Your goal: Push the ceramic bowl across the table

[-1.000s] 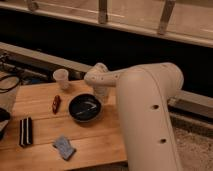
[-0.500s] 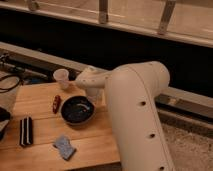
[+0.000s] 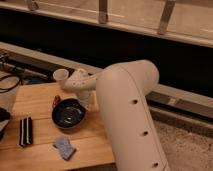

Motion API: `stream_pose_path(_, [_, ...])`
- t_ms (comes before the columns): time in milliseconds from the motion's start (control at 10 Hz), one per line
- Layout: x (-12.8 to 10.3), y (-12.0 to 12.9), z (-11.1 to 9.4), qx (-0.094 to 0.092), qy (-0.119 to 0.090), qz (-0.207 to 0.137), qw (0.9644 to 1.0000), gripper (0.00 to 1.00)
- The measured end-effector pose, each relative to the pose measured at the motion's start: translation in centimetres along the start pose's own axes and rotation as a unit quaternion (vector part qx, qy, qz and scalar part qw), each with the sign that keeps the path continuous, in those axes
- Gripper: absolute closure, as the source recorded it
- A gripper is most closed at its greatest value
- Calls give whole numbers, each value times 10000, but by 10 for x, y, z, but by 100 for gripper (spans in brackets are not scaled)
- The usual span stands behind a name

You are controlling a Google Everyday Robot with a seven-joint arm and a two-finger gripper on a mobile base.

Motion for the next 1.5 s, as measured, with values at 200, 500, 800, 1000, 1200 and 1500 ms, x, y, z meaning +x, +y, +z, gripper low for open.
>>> stream_pose_path(200, [-1,3,0,-52,42,-65,10000,100])
stream_pose_path(500, [-8,43,-5,-96,168,-363,9992,100])
stream_pose_path(800, [-10,55,-7,-107,253,-553,9981,100])
stream_pose_path(1000, [-21,74,-13,-138,287,-798,9963,100])
stream_pose_path(1200, [-43,111,-22,-204,360,-1158,9924,100])
stream_pose_path(1500, [-64,141,-31,-258,371,-1605,9860,100])
